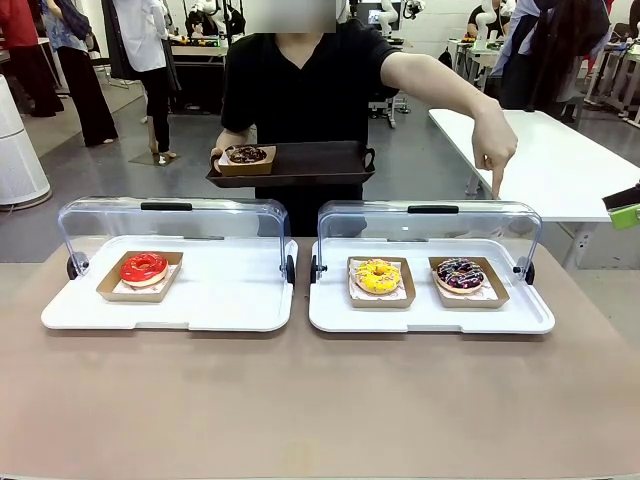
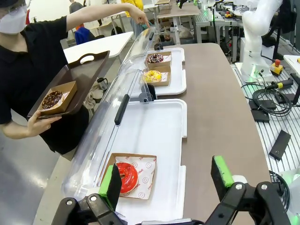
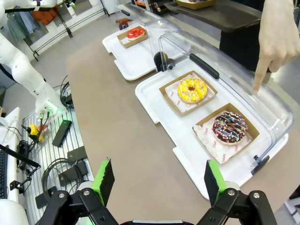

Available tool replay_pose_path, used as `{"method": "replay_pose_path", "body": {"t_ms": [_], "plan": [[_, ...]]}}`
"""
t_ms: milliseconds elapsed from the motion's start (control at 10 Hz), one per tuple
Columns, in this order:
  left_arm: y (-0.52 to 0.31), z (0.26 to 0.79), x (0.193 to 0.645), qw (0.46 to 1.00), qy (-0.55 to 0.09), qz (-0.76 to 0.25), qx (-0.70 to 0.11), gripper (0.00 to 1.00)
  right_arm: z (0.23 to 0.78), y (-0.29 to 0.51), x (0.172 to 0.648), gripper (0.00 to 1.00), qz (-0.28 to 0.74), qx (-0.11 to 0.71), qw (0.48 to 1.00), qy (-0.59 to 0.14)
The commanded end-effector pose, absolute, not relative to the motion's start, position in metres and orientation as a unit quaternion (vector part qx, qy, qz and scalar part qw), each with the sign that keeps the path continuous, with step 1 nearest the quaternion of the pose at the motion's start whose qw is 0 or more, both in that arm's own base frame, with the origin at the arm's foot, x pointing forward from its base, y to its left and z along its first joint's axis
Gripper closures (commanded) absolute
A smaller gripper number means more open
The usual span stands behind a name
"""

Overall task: Provide the desired donut to the person.
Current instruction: Pick up and lift the Paper togo box containing the Donut pointed at by the person.

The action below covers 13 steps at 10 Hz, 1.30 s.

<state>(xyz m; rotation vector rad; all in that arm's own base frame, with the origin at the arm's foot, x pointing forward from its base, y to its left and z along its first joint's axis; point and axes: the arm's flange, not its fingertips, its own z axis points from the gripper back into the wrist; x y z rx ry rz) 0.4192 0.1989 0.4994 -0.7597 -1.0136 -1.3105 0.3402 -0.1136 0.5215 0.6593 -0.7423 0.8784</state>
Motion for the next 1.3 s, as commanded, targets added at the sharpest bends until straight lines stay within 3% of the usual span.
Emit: {"method": "replay_pose_path", "body": {"t_ms": [0,400,700,1200], "plan": [[0.200,0.500,0.419,0.612,-0.441,-0.568,-0.329,0.00,0.521,-0.114,0.340,0.00,0.408,0.306,0.788,-0.345],[0.200,0.500,0.419,0.612,-0.441,-0.568,-0.329,0.00,0.572,-0.029,0.368,0.00,0.560,0.139,0.788,-0.216],[0.200,0.500,0.419,0.612,-0.441,-0.568,-0.329,0.00,0.562,0.038,0.383,0.00,0.638,0.029,0.757,-0.135],[0.200,0.500,0.419,0.612,-0.441,-0.568,-0.329,0.00,0.523,0.062,0.374,0.00,0.661,-0.011,0.747,-0.067]]}}
